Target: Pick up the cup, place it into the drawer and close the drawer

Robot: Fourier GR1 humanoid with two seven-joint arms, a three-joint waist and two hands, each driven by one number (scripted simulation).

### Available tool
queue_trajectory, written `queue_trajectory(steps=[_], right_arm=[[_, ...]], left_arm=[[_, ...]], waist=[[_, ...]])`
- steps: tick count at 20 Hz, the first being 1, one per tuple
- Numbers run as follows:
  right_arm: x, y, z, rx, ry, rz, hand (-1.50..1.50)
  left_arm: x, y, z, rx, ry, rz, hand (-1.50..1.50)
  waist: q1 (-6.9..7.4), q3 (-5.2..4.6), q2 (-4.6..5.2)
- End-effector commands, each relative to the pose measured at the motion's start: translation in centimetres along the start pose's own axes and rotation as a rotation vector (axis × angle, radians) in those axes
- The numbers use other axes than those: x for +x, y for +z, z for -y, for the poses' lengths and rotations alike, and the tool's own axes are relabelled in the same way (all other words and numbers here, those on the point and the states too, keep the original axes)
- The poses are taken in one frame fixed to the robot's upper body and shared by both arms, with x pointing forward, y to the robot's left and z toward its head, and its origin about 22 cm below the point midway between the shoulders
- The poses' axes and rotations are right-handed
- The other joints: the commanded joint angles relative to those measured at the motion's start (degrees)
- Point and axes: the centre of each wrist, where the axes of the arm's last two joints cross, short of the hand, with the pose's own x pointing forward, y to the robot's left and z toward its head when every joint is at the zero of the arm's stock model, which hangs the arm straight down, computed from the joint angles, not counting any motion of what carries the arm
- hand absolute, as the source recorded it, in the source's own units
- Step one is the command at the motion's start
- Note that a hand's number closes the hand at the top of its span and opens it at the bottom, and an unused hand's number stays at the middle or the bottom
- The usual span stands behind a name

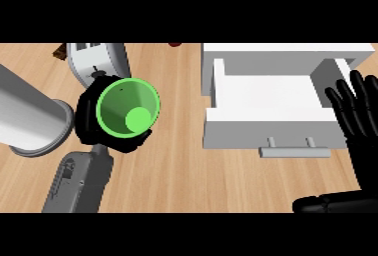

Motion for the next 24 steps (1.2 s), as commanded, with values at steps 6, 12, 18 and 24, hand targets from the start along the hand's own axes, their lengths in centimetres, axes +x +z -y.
queue_trajectory(steps=[6, 12, 18, 24], right_arm=[[0.1, -1.7, -0.3, 0.011, 0.029, 0.021, -1.50], [-0.8, -0.6, -0.1, -0.008, 0.006, -0.001, -1.50], [-0.3, -1.3, -0.2, -0.003, 0.011, 0.001, -1.50], [1.1, 0.6, -0.8, -0.008, -0.005, 0.018, -1.50]], left_arm=[[3.6, -6.6, 5.4, -0.041, -0.050, 0.008, 1.50], [3.4, -10.8, 7.9, -0.052, -0.092, -0.007, 1.50], [4.2, -12.4, 11.7, -0.090, -0.119, -0.021, 1.50], [3.1, -16.2, 13.7, -0.087, -0.156, -0.093, 1.50]], waist=[[-0.14, -0.02, 0.12], [-0.49, -0.02, 0.20], [-0.41, -0.01, 0.17], [-1.65, -0.01, 0.38]])
